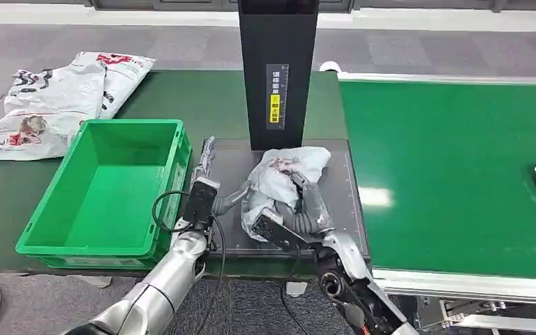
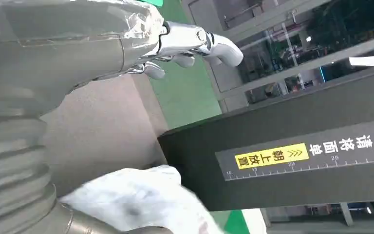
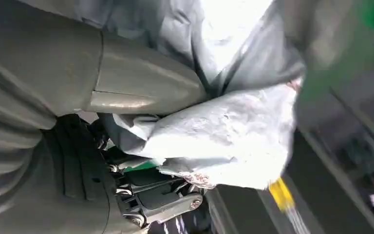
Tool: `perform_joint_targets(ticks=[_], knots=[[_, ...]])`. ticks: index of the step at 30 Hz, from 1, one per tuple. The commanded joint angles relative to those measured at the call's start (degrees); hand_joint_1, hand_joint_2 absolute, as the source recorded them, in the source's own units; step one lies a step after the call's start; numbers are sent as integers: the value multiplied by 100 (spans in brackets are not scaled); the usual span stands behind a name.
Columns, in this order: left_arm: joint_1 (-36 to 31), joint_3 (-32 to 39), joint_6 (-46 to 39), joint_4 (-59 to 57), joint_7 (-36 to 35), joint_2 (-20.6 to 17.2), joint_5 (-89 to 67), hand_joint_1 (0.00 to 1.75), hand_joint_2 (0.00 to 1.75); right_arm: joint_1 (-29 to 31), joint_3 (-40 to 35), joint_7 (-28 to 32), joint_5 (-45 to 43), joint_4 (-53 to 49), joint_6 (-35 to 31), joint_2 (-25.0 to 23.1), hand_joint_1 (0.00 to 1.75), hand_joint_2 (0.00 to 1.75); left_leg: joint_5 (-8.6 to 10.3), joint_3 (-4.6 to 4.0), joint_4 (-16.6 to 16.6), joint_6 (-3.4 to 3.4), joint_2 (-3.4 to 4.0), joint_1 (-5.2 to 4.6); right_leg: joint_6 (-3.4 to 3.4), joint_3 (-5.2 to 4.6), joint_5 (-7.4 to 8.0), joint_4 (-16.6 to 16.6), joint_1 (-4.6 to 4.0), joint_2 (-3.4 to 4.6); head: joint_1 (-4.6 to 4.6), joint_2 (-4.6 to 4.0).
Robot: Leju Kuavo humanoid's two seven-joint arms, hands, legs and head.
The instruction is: Moved the parcel from conveyor to table for the left to box.
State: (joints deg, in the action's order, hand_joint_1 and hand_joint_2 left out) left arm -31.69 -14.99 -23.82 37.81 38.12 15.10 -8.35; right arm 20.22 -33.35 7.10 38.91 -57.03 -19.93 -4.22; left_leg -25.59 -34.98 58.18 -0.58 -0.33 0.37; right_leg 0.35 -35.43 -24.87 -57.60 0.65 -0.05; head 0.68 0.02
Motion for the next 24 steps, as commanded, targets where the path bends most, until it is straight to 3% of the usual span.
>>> perform_joint_targets(ticks=[1, 8, 11, 22, 24], knots=[[62, 326, 55, 17, 63, -162, 81, 0, 175, -715, -90, -390, 413, -268, 268, 625, 0, 175, -4, 25, -14, 1, -1, 2, -2, 27, -3, 16, -3, -4, 0, 0], [210, 403, 43, 225, 188, -121, 133, 0, 175, -1100, 988, -54, 152, -1418, -287, 304, 0, 175, -5, 11, -5, -4, 4, -4, -2, 4, -3, 1, 3, 5, 0, 0], [199, 325, 299, 249, 188, -89, 148, 0, 175, -1047, 1390, 480, -479, -1518, -336, 178, 0, 175, -10, 30, -12, -3, 9, -1, -3, 24, -5, 11, -1, 7, 0, 0], [196, 322, 294, 251, 185, -85, 146, 0, 175, -1040, 1393, 481, -483, -1498, -330, 171, 0, 175, -8, 37, -16, -5, 9, 0, -5, 34, -3, 18, -2, 6, 0, 0], [174, 225, 519, 251, 136, -96, 114, 0, 175, -952, 1563, 851, -940, -1456, -363, 50, 0, 175, -8, 25, -9, -4, 10, -1, -3, 20, -2, 10, -1, 8, 0, 0]])
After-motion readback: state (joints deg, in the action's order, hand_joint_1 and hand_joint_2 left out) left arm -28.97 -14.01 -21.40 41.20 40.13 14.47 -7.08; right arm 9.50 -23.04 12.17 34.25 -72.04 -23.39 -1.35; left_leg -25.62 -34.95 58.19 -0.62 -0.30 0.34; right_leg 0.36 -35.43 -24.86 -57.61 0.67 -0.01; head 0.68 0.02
